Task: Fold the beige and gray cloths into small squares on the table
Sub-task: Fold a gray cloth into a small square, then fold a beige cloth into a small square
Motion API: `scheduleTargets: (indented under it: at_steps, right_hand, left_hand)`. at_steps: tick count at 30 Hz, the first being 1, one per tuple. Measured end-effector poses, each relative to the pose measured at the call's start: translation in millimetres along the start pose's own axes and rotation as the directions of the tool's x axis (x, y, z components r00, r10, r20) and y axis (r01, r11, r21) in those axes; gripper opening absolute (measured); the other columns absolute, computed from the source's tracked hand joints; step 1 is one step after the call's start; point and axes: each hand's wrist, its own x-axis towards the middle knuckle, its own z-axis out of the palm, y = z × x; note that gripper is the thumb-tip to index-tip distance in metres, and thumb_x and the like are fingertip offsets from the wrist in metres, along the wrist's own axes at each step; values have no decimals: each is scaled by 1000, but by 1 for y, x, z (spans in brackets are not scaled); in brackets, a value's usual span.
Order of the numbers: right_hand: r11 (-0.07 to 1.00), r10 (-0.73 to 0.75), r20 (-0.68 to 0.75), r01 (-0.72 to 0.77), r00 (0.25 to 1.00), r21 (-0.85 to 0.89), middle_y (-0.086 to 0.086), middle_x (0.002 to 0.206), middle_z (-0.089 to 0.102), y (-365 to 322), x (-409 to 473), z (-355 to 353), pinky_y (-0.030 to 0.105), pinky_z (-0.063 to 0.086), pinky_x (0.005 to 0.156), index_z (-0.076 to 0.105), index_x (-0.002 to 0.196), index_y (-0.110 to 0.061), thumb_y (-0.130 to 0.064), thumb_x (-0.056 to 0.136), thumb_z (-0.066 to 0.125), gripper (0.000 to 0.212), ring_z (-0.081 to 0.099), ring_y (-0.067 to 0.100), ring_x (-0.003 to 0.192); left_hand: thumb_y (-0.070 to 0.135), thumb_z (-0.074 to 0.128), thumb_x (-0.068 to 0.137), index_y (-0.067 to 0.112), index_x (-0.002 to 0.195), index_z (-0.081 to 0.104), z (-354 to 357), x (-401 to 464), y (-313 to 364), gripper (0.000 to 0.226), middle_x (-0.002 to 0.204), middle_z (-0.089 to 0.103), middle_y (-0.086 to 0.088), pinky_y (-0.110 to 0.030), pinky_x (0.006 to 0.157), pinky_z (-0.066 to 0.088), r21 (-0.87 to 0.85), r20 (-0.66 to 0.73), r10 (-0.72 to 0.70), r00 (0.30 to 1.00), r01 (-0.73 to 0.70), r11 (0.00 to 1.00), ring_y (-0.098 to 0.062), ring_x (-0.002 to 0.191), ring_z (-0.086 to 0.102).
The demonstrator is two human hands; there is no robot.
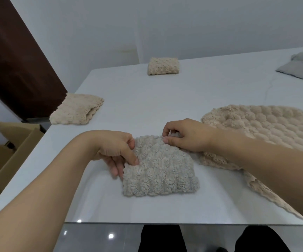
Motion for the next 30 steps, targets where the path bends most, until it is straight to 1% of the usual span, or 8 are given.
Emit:
scheduleTargets:
  at_steps: [4,9,16,20,22,24,27,30]
  right_hand:
    - [999,-32,8,32,999,24,-15,84,57,-5,-8,1,23,38,68,62,98,-29,-42,92,58,16,52,3,79]
    - [998,-62,25,62,998,4,-13,77,55,-10,-15,1,10,35,57,65,100,-23,-40,91,61,20,48,-2,67]
    - [997,-67,45,65,997,36,-11,72,55,-11,-20,1,12,37,57,67,95,-22,-39,87,66,19,48,1,64]
    - [997,-61,56,59,997,47,-11,70,57,-12,-23,0,14,39,57,67,95,-24,-45,86,65,23,50,2,63]
    - [998,-55,26,54,998,27,-10,77,62,-10,-24,-6,18,42,60,66,99,-25,-46,89,60,24,54,3,68]
    - [999,-47,-61,46,997,-12,-10,87,63,-6,-26,-18,18,41,63,65,104,-24,-41,95,53,23,55,5,75]
    - [996,-8,-209,-10,978,-85,-6,103,62,10,-31,-39,26,41,76,63,110,-20,-30,98,46,23,54,12,90]
    - [966,69,-307,-141,949,-219,0,116,60,39,-32,-54,34,42,90,60,117,-19,-25,97,44,26,54,21,103]
  left_hand:
    - [2,73,83,8,88,48,4,-6,-3,26,61,66,-10,-32,52,56,30,46,-18,999,17,999,-24,49,66]
    - [3,75,82,8,82,51,8,-10,-5,25,65,66,-11,-27,47,55,59,79,-56,995,52,997,-25,51,67]
    - [3,78,78,12,85,40,11,-10,-1,39,62,64,-9,-28,46,53,121,57,-109,992,102,987,-30,55,68]
    - [15,76,81,7,90,51,13,-20,11,28,70,67,-13,-27,49,54,212,70,-211,975,193,958,-32,63,71]
    - [25,72,85,6,100,55,10,-25,22,30,79,73,-16,-27,53,55,285,7,-256,967,243,927,-30,62,69]
    - [30,65,88,7,111,54,5,-23,34,34,84,75,-15,-29,55,54,322,-151,-200,968,239,916,-27,57,66]
    - [29,54,94,7,114,49,2,-9,55,30,90,71,-13,-31,57,53,330,-390,27,920,112,937,-25,60,62]
    - [23,49,91,5,108,56,11,10,81,25,102,68,-16,-33,64,45,366,-440,204,875,-33,930,-25,70,53]
